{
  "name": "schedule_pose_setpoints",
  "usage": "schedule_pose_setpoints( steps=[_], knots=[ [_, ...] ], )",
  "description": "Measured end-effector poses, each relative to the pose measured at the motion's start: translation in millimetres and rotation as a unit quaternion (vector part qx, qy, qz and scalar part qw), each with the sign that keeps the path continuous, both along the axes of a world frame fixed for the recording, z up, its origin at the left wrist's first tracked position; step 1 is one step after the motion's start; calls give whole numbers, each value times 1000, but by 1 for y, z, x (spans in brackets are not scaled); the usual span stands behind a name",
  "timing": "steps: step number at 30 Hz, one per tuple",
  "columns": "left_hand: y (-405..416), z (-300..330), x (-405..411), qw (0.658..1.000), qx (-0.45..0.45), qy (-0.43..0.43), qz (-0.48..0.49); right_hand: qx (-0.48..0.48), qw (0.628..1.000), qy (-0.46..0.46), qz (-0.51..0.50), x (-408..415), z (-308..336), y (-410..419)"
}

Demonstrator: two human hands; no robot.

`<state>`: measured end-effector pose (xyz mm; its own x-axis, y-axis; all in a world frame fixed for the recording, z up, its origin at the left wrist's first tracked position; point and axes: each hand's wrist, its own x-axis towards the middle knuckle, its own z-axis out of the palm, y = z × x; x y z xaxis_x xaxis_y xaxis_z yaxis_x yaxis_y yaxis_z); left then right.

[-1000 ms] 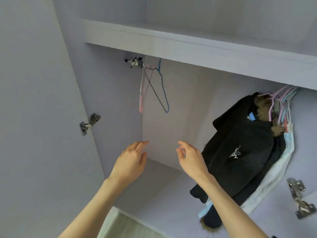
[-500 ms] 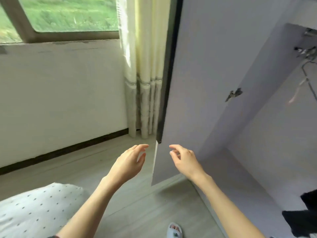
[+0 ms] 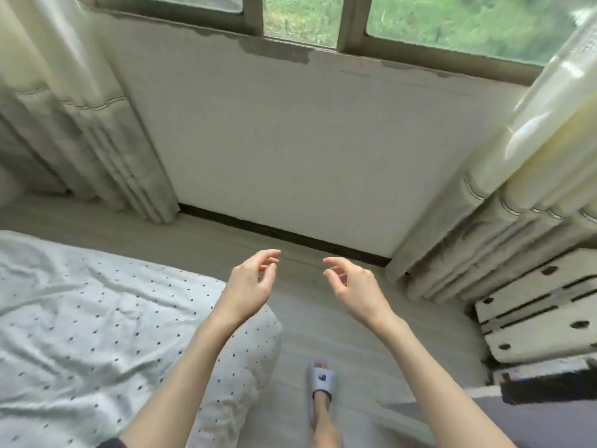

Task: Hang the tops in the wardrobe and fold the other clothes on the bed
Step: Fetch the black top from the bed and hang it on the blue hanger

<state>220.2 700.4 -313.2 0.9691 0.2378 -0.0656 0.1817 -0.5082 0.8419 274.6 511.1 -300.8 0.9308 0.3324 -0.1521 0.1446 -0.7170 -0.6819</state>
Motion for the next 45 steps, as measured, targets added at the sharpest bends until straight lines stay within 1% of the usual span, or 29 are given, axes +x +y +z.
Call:
schedule_pose_setpoints(
  steps=[2, 4, 6, 7, 8, 12, 14, 19, 22, 26, 27, 28, 31, 34, 40, 43, 45],
  knots=[
    [17, -5, 29, 999, -6, -2, 45, 2, 999, 6, 32, 42, -2, 20],
    [35, -13, 64, 994, -20, 6, 111, 3, 996, 17, 85, 97, -6, 46],
    [42, -15, 82, 988, -26, 21, 149, 6, 993, 28, 117, 129, -1, 63],
    [51, -15, 96, 983, -33, 28, 181, 1, 988, 30, 155, 155, 1, 80],
    [53, -15, 102, 981, -36, 35, 187, -4, 985, 28, 173, 165, 4, 86],
    [90, -11, 129, 961, -43, 45, 268, -7, 965, 46, 257, 226, 13, 147],
    [114, -9, 131, 944, -44, 47, 322, -8, 948, 54, 313, 248, 13, 187],
    [189, -15, 126, 879, -49, 43, 472, -16, 890, 75, 450, 277, 6, 310],
    [232, -24, 133, 846, -53, 35, 529, -18, 859, 60, 508, 288, 3, 373],
    [300, -33, 159, 810, -70, 14, 582, -42, 816, 46, 574, 304, 3, 473],
    [311, -31, 165, 806, -66, 10, 588, -40, 810, 44, 583, 306, 6, 488],
    [332, -31, 170, 790, -71, 1, 608, -43, 796, 44, 602, 308, 6, 520],
    [367, -25, 177, 770, -82, -3, 632, -35, 773, 38, 633, 310, 7, 573],
    [413, -22, 169, 738, -84, 7, 670, -37, 733, 48, 678, 296, 5, 648],
    [501, -36, 143, 657, -72, 28, 750, -36, 643, 70, 762, 255, -9, 783],
    [566, -46, 130, 629, -70, 45, 773, -40, 599, 73, 797, 238, -17, 859],
    [610, -50, 124, 601, -85, 55, 793, -50, 562, 78, 822, 228, -19, 913]
  ],
)
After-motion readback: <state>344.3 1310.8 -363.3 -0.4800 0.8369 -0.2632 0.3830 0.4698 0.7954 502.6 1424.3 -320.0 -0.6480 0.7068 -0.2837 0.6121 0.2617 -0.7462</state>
